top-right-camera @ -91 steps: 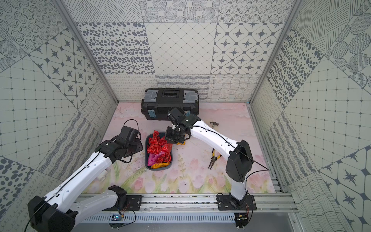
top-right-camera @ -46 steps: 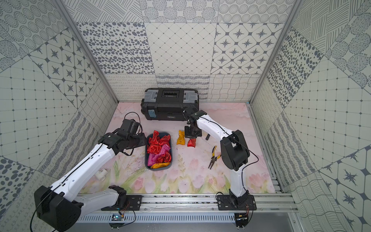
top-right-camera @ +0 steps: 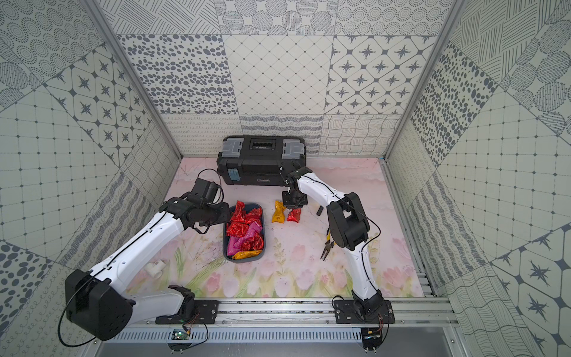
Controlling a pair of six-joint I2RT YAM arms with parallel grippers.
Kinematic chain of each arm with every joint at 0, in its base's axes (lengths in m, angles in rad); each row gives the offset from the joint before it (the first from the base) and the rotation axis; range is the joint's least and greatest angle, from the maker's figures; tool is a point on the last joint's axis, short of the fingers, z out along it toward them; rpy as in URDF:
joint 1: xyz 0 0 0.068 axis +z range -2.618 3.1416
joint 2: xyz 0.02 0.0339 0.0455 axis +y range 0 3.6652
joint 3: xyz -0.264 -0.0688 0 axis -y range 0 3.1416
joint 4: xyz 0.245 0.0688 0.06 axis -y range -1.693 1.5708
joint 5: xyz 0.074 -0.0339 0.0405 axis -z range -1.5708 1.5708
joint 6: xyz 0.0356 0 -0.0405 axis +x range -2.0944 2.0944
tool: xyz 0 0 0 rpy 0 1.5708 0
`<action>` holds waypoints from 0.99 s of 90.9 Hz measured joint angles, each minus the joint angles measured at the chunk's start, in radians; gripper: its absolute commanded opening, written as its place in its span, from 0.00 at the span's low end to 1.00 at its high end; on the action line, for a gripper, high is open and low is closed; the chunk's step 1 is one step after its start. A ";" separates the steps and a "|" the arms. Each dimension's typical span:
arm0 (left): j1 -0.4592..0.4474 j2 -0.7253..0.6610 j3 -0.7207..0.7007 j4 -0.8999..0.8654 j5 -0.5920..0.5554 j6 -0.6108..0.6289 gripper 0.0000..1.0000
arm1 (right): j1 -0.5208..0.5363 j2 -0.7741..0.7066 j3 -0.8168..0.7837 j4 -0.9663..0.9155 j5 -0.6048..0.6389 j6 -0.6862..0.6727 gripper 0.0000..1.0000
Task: Take the tea bags out of the storage box
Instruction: Place the tea bag at the center of the board, then pick up the tea bag from the storage box.
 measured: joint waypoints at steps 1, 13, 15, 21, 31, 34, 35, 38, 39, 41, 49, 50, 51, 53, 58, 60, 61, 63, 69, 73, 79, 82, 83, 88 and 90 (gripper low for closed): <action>0.000 0.003 0.002 -0.001 0.002 0.002 0.52 | 0.000 -0.001 0.000 0.000 -0.001 0.001 0.38; -0.006 0.045 0.031 -0.004 0.011 0.043 0.48 | -0.007 -0.065 -0.037 0.003 -0.010 0.005 0.40; -0.009 0.054 0.037 -0.004 0.011 0.052 0.47 | -0.008 -0.090 -0.052 0.005 -0.011 0.007 0.40; -0.021 0.079 0.056 -0.005 0.014 0.077 0.45 | -0.012 -0.185 -0.109 0.014 -0.013 0.017 0.40; -0.042 0.135 0.092 -0.005 0.013 0.120 0.45 | -0.017 -0.373 -0.240 0.061 -0.021 0.044 0.40; -0.046 0.150 0.101 -0.005 0.009 0.132 0.46 | -0.018 -0.426 -0.283 0.073 -0.026 0.055 0.40; -0.047 0.156 0.105 -0.005 0.008 0.134 0.47 | -0.018 -0.441 -0.297 0.077 -0.025 0.061 0.40; -0.050 0.176 0.116 -0.006 0.004 0.145 0.47 | -0.019 -0.480 -0.333 0.086 -0.028 0.074 0.41; -0.051 0.183 0.120 -0.006 0.002 0.149 0.48 | -0.020 -0.490 -0.345 0.090 -0.028 0.077 0.41; -0.053 0.196 0.127 -0.005 -0.002 0.154 0.48 | -0.020 -0.513 -0.372 0.096 -0.030 0.088 0.41; -0.058 0.245 0.152 -0.005 -0.010 0.174 0.48 | -0.021 -0.558 -0.451 0.111 -0.034 0.119 0.41; -0.059 0.251 0.156 -0.005 -0.011 0.177 0.48 | -0.021 -0.561 -0.462 0.113 -0.035 0.125 0.41; -0.060 0.257 0.159 -0.005 -0.012 0.179 0.48 | -0.021 -0.563 -0.470 0.114 -0.035 0.128 0.41; -0.060 0.269 0.166 -0.004 -0.013 0.185 0.47 | -0.021 -0.566 -0.485 0.115 -0.036 0.134 0.41; -0.063 0.297 0.183 -0.005 -0.021 0.192 0.46 | -0.021 -0.566 -0.515 0.117 -0.036 0.150 0.41; -0.064 0.309 0.191 -0.004 -0.025 0.193 0.45 | -0.021 -0.567 -0.526 0.119 -0.036 0.154 0.41; -0.065 0.314 0.195 -0.004 -0.027 0.194 0.45 | -0.021 -0.566 -0.529 0.119 -0.036 0.157 0.41; -0.066 0.325 0.202 -0.003 -0.031 0.195 0.44 | -0.021 -0.567 -0.537 0.121 -0.036 0.160 0.41; -0.069 0.358 0.222 -0.003 -0.045 0.200 0.40 | -0.021 -0.571 -0.548 0.122 -0.036 0.172 0.41; -0.070 0.380 0.235 -0.003 -0.056 0.202 0.36 | -0.021 -0.576 -0.549 0.122 -0.036 0.179 0.41; -0.071 0.409 0.249 -0.003 -0.071 0.206 0.31 | -0.021 -0.588 -0.549 0.129 -0.036 0.183 0.40; -0.071 0.423 0.254 -0.003 -0.080 0.208 0.28 | -0.021 -0.595 -0.549 0.132 -0.036 0.186 0.40; -0.071 0.427 0.255 -0.003 -0.084 0.211 0.27 | -0.021 -0.598 -0.549 0.133 -0.036 0.187 0.40; -0.071 0.443 0.260 -0.003 -0.098 0.211 0.22 | -0.022 -0.606 -0.549 0.137 -0.036 0.191 0.40; -0.071 0.448 0.261 -0.003 -0.103 0.209 0.19 | -0.022 -0.610 -0.549 0.139 -0.035 0.193 0.40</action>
